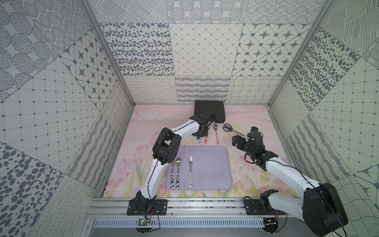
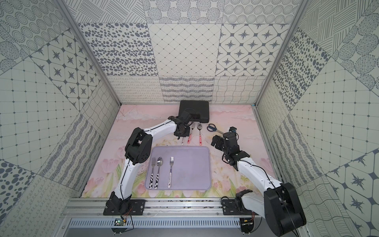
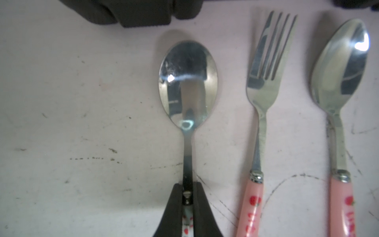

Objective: Set the spoon and fork side by side
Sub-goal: Pick up the spoon from the center of the board.

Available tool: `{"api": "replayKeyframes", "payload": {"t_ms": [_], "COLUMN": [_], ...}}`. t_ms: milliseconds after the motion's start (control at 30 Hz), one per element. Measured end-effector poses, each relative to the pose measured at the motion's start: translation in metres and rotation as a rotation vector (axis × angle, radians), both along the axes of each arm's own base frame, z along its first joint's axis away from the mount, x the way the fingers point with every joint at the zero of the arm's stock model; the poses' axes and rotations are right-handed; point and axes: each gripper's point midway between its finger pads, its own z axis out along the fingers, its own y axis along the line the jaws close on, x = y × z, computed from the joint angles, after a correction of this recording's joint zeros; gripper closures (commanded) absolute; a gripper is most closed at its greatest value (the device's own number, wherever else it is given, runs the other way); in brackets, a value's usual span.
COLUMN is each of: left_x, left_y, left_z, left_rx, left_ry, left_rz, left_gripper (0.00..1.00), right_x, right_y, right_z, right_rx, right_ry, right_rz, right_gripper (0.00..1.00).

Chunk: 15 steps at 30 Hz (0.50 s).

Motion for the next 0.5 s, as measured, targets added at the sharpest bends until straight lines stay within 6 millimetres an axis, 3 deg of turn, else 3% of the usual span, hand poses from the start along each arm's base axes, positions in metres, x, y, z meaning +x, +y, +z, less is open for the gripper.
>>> {"api": "replayKeyframes", "payload": {"t_ms": [100,500], "left_x": [-0.001,-0.016], "left_y": [0.001,0.012], "left_z": [0.000,0.011], "left_rx": [-0.001,0.013], "left_ry": [0.000,0.022], "left_rz": [0.004,0.029], "left_gripper": [1.00,1.00], "right_x": [0.000,0.000], "right_y": [0.000,-0.001], "right_z": [0.000,0.000], "right_rx": [-0.001,-0.002], "right_ry": [-0.001,-0.002], "right_rz": [-0.001,-0.003], "right_gripper": [0.03,0.03]}}
